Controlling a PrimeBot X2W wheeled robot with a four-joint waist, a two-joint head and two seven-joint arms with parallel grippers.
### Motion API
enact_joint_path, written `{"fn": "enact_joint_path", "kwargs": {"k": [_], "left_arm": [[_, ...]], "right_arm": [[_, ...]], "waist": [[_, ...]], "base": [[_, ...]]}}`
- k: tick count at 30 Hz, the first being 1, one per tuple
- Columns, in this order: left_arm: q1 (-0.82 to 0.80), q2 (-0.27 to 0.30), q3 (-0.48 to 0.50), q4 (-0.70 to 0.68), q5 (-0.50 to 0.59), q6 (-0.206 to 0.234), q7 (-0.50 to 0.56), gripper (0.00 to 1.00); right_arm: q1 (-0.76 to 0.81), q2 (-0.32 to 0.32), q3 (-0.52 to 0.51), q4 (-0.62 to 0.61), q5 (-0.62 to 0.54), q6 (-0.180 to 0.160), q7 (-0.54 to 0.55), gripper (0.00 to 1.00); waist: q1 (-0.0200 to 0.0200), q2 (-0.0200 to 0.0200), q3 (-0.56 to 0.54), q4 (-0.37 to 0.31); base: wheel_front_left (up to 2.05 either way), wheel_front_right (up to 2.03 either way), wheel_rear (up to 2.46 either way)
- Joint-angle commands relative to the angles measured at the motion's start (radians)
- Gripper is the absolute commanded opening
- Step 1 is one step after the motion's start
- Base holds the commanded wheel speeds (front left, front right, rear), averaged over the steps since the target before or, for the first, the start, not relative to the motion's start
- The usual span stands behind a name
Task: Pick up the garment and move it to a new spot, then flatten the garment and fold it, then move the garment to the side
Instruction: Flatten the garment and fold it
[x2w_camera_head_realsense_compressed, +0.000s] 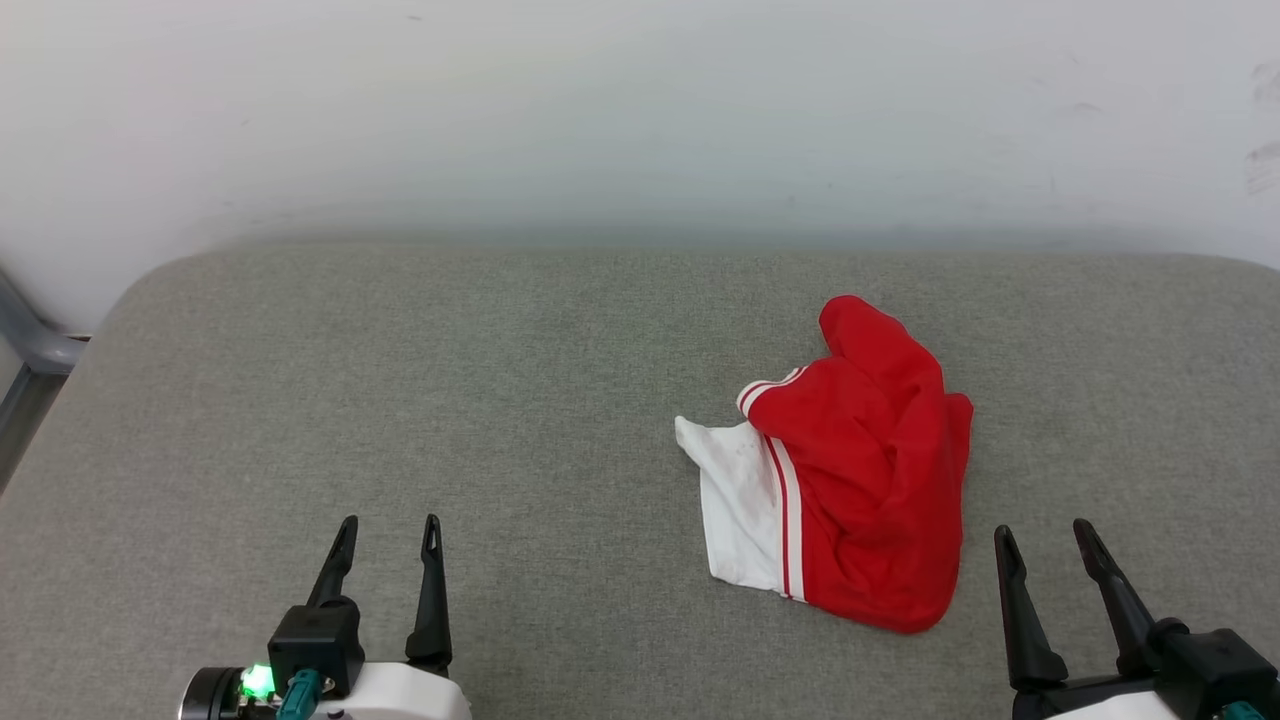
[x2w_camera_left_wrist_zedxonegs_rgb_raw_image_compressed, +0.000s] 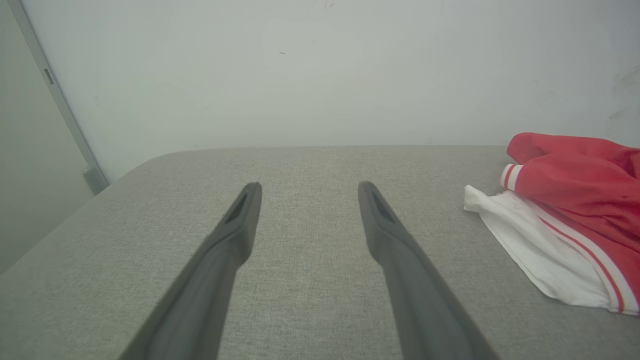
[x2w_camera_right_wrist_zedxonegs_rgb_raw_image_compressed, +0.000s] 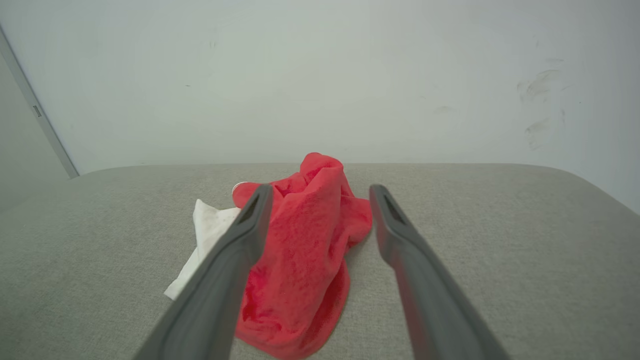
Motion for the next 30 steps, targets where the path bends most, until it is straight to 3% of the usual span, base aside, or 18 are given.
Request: {"fn": "enact_joint_path", "kwargs": {"k": [1,5,12,19,25,30], "left_arm": [[0.0,-0.005,0.006,0.003,0.008,-0.007,-0.003,1.0],[-0.046,-0.006,0.008,-0.001,0.021,-0.037,-0.003,1.0],[-0.215,0.022,-0.018,-0.015,0.049,-0.13,-0.003,1.0],[-0.431,0.054,-0.103,0.055,0.076,-0.2,-0.003,1.0],[-0.591,0.073,-0.233,0.169,0.042,-0.224,0.05,1.0],[-0.706,0.127,-0.424,0.25,-0.093,-0.225,0.203,1.0]], "right_arm": [[0.002,0.002,0.0,0.0,0.0,-0.001,-0.002,1.0],[-0.008,0.002,-0.003,-0.005,-0.005,-0.001,-0.002,1.0],[-0.031,0.002,0.006,-0.016,-0.016,-0.001,-0.002,1.0],[-0.066,0.002,0.018,-0.031,-0.025,-0.001,-0.002,1.0],[-0.092,0.002,0.018,-0.038,-0.028,-0.001,-0.002,1.0],[-0.105,0.002,0.017,-0.039,-0.029,-0.001,-0.002,1.0]], "waist": [[0.0,0.0,0.0,-0.001],[0.0,0.0,0.004,-0.004],[0.0,0.0,0.027,-0.013],[0.0,0.0,0.076,-0.046],[0.0,0.0,0.114,-0.075],[0.0,0.0,0.137,-0.1]], "base": [[0.0,0.0,0.0],[0.0,0.0,0.0],[0.0,0.0,0.0],[0.0,0.0,0.0],[0.0,0.0,0.0],[0.0,0.0,0.0]]}}
